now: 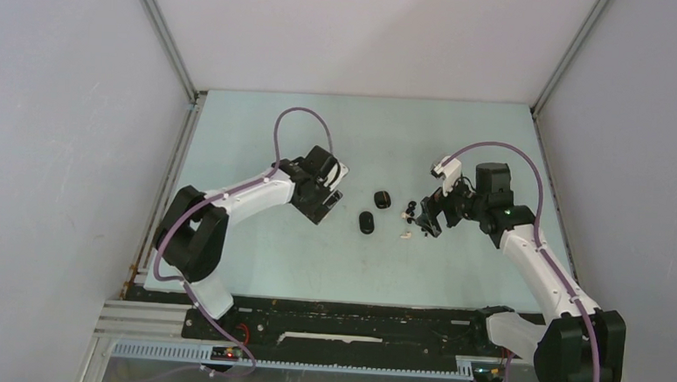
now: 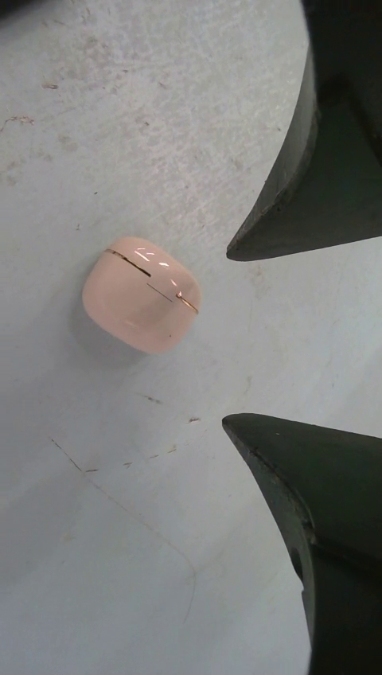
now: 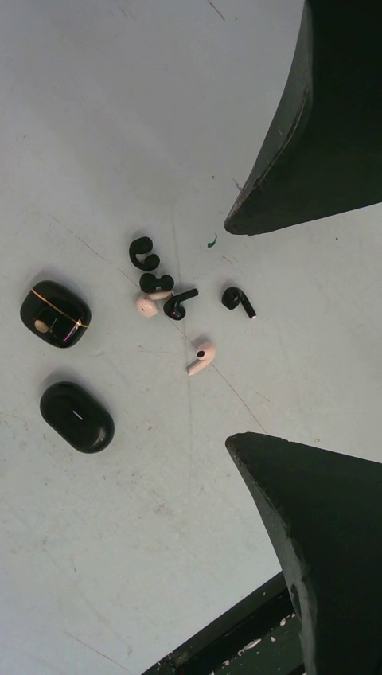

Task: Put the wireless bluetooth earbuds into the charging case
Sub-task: Pick up the charging case at the center of the board.

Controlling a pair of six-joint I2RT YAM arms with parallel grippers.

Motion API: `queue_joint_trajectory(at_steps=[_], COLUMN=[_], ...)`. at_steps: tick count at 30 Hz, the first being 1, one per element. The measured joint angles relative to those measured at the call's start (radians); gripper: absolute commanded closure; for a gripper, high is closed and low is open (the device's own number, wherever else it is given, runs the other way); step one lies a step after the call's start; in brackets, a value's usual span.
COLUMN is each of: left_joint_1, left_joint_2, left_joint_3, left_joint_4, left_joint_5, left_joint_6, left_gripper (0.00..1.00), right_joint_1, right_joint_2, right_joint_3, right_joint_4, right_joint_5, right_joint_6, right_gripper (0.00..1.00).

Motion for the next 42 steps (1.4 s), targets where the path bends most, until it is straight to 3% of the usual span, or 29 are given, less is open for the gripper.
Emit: queue_joint_trajectory(at_steps=[13, 25, 28, 33, 39, 42], left_joint_1=[0.073, 0.086, 0.086, 0.085, 0.054, 0.009], left_joint_2=[0.036, 0.119, 0.128, 0.143, 0.134, 0.085], left_joint_3=[-0.062, -0.017, -0.006, 0.015, 0.015, 0.013], left_joint_4=[0.15, 0.129, 0.117, 0.111, 0.091, 0.064], left_joint_5=[0.175, 0.249, 0.249, 0.247, 0.253, 0.287], left_joint_6=[0.153, 0.18, 0.182, 0.183, 0.167, 0.135], left_gripper=[0.3, 0.42, 0.48, 0.7, 0.78, 0.86], right_joint_1=[0.003, 0.034, 0.036, 0.036, 0.035, 0.035], right_joint_2=[0.019, 0.043, 0.043, 0.043, 0.042, 0.03], right_joint_3=[0.0, 0.0, 0.0, 0.0, 0.0, 0.0], right_joint_4=[-0.012, -0.023, -0.024, -0.026, -0.035, -0.05], right_joint_5=[-0.02, -0.017, -0.017, -0.016, -0.026, -0.068], right_joint_6=[-0.002, -0.026, -0.026, -0.027, -0.038, -0.06], right_gripper=[0.03, 0.03, 0.03, 0.03, 0.03, 0.09])
